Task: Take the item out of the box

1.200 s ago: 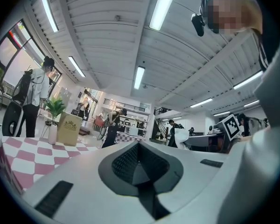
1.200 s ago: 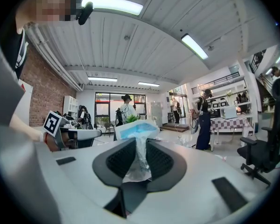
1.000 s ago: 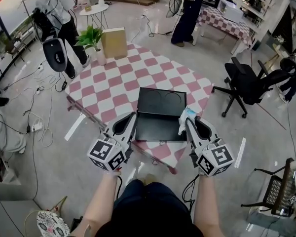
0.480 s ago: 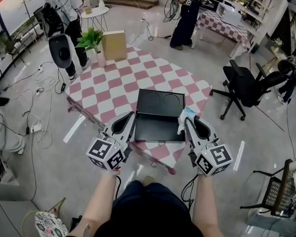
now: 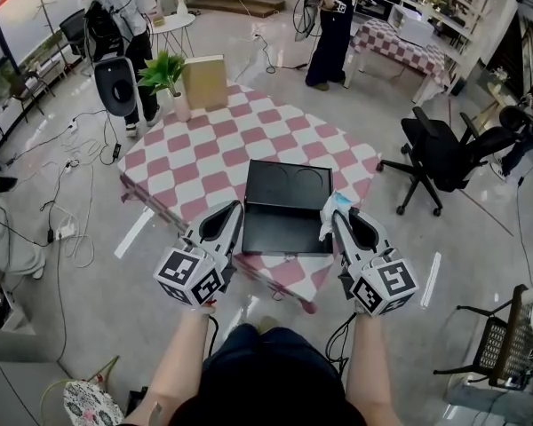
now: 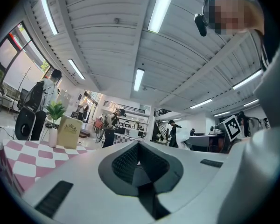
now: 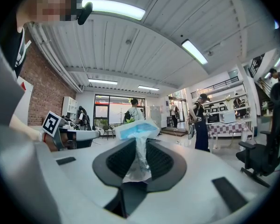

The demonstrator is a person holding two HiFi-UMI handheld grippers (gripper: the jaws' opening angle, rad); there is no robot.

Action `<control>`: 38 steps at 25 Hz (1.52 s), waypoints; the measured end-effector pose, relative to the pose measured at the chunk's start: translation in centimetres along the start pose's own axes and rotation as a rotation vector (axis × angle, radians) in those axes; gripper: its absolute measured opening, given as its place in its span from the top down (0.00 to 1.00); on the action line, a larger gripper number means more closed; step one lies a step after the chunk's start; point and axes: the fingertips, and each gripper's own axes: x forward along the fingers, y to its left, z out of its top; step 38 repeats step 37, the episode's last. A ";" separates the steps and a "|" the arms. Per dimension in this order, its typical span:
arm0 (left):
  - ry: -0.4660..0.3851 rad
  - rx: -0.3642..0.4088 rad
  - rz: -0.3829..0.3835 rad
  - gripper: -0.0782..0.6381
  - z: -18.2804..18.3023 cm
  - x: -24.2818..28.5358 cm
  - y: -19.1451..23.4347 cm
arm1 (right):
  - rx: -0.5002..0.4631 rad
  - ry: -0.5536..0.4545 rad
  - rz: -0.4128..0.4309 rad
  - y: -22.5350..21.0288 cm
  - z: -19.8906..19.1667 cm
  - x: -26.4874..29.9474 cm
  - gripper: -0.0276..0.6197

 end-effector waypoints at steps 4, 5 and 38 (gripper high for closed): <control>0.002 -0.001 -0.001 0.89 0.0 0.0 0.1 | 0.001 -0.001 -0.005 0.0 0.0 0.0 0.85; 0.002 -0.001 -0.001 0.89 0.0 0.0 0.2 | 0.001 -0.001 -0.006 0.0 0.0 0.0 0.85; 0.010 -0.006 0.007 0.89 -0.7 0.2 0.5 | 0.015 -0.003 -0.008 -0.5 -0.7 0.2 0.85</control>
